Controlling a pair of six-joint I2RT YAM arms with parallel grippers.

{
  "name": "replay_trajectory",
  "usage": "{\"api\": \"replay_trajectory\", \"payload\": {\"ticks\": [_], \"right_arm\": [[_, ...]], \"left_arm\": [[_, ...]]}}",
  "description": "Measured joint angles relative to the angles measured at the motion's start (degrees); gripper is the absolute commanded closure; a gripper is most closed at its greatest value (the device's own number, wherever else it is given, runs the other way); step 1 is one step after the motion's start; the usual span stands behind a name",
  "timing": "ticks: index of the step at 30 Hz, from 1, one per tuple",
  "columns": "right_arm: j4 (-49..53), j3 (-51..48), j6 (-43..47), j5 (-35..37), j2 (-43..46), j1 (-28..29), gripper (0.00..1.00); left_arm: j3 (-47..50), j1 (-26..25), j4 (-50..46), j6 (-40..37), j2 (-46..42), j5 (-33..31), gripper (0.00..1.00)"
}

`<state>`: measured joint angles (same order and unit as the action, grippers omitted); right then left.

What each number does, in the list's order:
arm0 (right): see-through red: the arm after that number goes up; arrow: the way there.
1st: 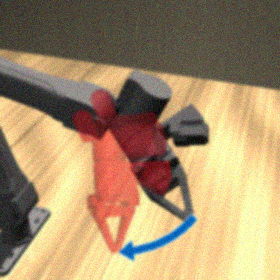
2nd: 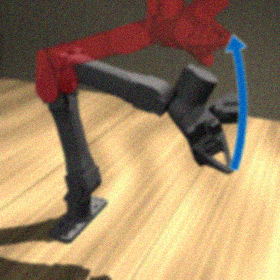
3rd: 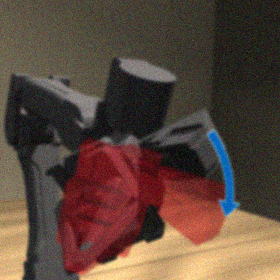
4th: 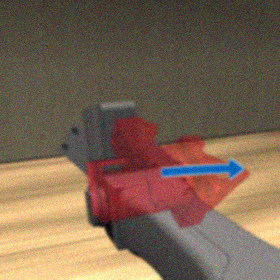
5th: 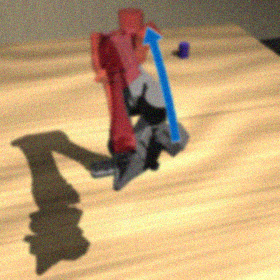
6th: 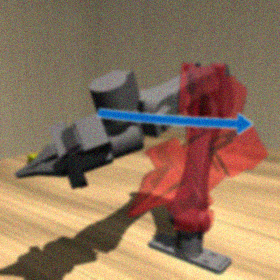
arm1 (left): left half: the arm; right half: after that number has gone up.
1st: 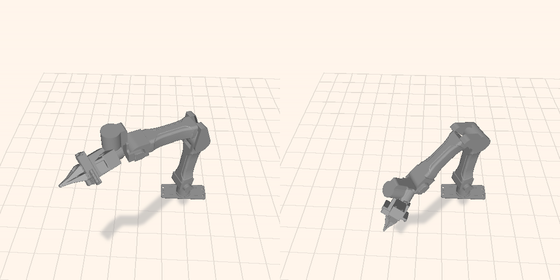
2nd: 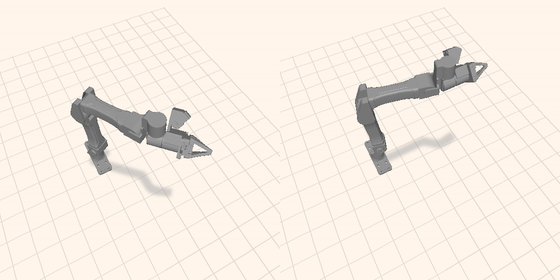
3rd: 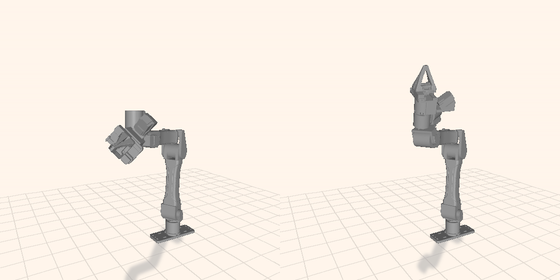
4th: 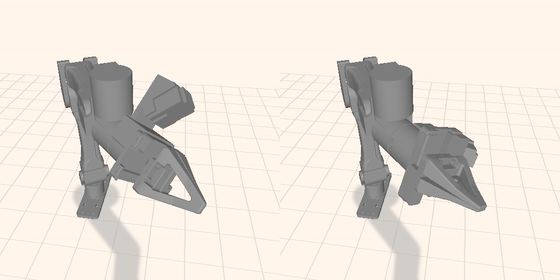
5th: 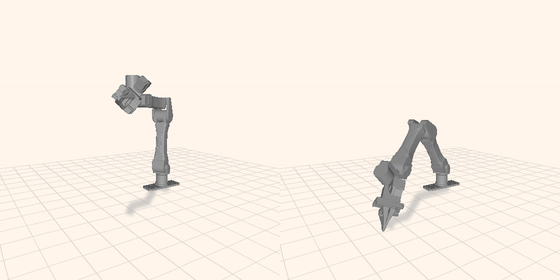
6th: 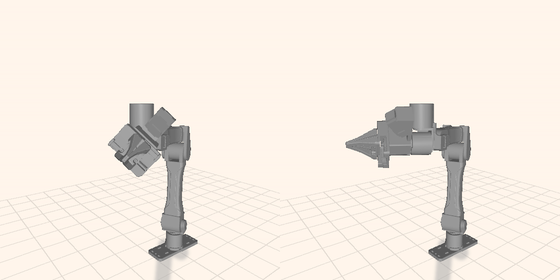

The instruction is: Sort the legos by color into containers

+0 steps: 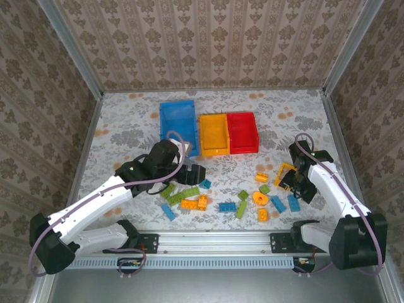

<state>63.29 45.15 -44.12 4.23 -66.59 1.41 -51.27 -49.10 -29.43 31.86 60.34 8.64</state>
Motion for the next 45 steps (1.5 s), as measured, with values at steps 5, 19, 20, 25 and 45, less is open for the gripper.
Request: {"api": "replay_trajectory", "payload": {"ticks": [5, 19, 20, 25, 45], "right_arm": [[-3.1, -1.0, 0.4, -1.9, -1.1, -3.0, 0.22], [-9.7, -5.2, 1.8, -3.9, -1.7, -7.0, 0.23], [-10.0, -5.3, 1.9, -4.2, -2.1, -6.9, 0.23], [-11.1, -6.4, 2.1, -4.9, -2.0, -7.0, 0.26], [-18.5, -8.7, 2.1, -10.3, -4.0, -3.3, 0.37]], "left_arm": [[0.0, 0.0, 0.6, -0.2, 0.0, 0.2, 0.12], [0.0, 0.0, 0.9, -0.2, -2.2, -0.1, 0.12], [0.0, 0.0, 0.9, -0.2, -2.6, -0.1, 0.12], [0.7, 0.0, 1.1, -0.2, -3.5, 0.0, 0.13], [1.3, 0.1, 1.2, -0.2, -3.5, 0.2, 0.14]]}}
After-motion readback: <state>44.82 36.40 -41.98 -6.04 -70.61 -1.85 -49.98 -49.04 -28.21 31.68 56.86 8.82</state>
